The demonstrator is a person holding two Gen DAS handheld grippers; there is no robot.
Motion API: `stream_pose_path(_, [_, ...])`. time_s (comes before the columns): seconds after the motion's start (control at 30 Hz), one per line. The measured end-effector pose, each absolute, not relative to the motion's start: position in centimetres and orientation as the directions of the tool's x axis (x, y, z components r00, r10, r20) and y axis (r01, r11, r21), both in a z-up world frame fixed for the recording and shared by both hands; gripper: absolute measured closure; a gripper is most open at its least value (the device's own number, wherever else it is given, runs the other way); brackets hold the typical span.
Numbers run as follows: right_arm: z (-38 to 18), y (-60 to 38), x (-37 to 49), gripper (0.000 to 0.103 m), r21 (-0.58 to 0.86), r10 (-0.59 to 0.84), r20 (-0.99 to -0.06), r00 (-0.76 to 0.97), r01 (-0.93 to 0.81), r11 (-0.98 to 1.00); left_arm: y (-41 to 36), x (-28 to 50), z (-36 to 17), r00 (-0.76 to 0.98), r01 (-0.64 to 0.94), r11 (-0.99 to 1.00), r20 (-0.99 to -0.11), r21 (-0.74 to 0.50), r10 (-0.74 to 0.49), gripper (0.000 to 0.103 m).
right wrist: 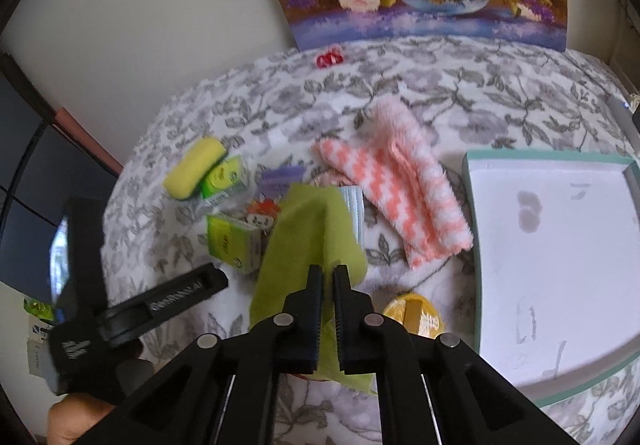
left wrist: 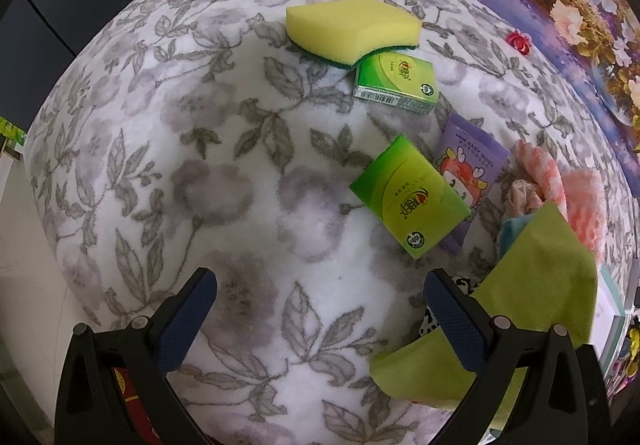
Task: Organize soft objects
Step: 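Lift the green cloth with the right gripper and regrip it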
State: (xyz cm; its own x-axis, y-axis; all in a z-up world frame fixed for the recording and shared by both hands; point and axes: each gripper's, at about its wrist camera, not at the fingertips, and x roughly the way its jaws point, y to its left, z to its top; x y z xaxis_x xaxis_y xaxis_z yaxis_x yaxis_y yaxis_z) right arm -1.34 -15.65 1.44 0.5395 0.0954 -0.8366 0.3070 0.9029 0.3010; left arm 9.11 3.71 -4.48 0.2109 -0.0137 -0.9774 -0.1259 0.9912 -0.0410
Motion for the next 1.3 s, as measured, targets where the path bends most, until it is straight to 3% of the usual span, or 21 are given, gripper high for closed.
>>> stream_pose_path(0.4, [5.1,-16.7,-3.0,0.097,0.361,0.115,-0.763,0.636,0.272,0.892,3.2,8.7,-3.0,0.246,-0.103,0.993,-0.969,-0.051,-0.025,0.0])
stream_pose_path(0.57, [3.4,-17.1,-2.5,0.097,0.252,0.03,-0.833,0.553,0.331,0.909,2.6,8.3,-2.9,0.253,-0.085,0.996,-0.967,-0.041,-0.018,0.0])
stream_pose_path(0.8, [-0.1,-19.3,-2.1,0.097,0.232,0.031,-0.901,0.433,0.42,0.878,2.2,8.2,-3.3,0.242,-0.06,0.997,-0.97,-0.038,-0.022,0.0])
stream_pose_path(1.13, [-0.8,-20.6,-2.9,0.094,0.272,0.061,-0.907,0.418,0.467,0.841,2.5,8.1,-3.5,0.231,-0.069,0.996,-0.972,-0.051,-0.034,0.0])
stream_pose_path(1.17, [-0.7,-20.6,-2.9,0.088,0.269,0.056,-0.906,0.419,0.467,0.842,2.6,8.1,-3.5,0.231,-0.073,0.996,-0.972,-0.053,-0.035,0.0])
stream_pose_path(1.27, [-0.5,-20.6,-2.9,0.057,0.263,0.044,-0.905,0.422,0.477,0.839,2.8,8.2,-3.6,0.229,-0.081,0.995,-0.973,-0.058,-0.038,0.0])
stream_pose_path(1.3, [-0.4,-20.7,-2.9,0.056,0.262,0.04,-0.904,0.426,0.479,0.838,2.9,8.2,-3.6,0.227,-0.085,0.995,-0.973,-0.06,-0.039,0.0])
